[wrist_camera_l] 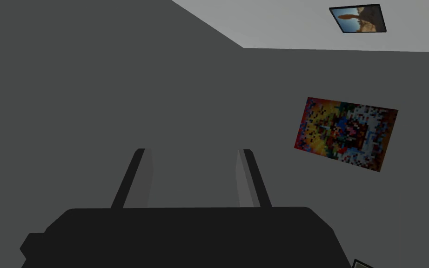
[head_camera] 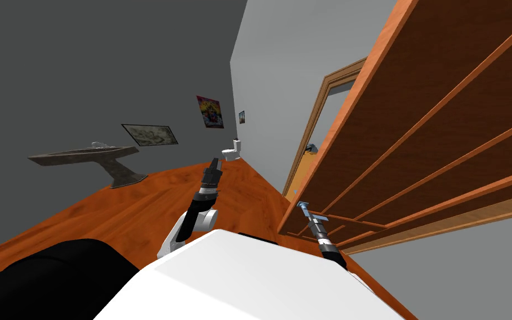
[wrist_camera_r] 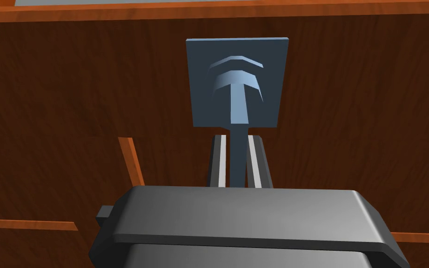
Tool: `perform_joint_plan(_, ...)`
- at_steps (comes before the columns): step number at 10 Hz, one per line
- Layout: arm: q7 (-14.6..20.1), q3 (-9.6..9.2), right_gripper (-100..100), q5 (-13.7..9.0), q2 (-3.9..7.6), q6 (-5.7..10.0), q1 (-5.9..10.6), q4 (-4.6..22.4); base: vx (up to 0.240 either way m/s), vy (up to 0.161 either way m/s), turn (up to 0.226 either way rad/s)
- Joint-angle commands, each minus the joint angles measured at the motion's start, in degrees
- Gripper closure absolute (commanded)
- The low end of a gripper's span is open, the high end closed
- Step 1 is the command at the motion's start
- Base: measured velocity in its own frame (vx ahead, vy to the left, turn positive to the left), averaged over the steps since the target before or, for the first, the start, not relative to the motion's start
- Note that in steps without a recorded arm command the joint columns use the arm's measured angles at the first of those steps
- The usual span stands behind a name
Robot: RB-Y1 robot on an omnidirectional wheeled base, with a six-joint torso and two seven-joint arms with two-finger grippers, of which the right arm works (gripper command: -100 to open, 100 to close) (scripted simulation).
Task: Pull the door open
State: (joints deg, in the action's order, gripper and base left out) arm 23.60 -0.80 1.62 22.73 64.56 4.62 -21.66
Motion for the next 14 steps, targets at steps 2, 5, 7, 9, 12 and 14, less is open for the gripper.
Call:
perform_joint_plan(2, -0.4, -0.05, 100, -0.2, -0.34, -0.59, 1.85, 1.7, -0.155, -0.045, 0.079)
perform_joint_plan(5, -0.7, -0.11, 100, -0.2, -0.58, -1.2, 3.04, 1.9, -0.101, -0.05, 0.039)
perform_joint_plan(7, -0.1, -0.57, 100, 0.1, -0.23, -0.67, 1.71, 1.0, -0.063, -0.034, 0.084)
perform_joint_plan(9, 0.3, -0.73, 100, 0.2, 0.16, 0.05, 1.22, 1.1, -0.161, -0.066, 0.13)
perform_joint_plan(12, 1.7, -1.3, 100, 0.7, 1.55, 2.65, -0.52, 1.2, -0.178, -0.054, 0.146)
perform_joint_plan(14, 1.7, -1.3, 100, 0.7, 1.55, 2.19, -0.52, -2.2, -0.093, -0.036, 0.011)
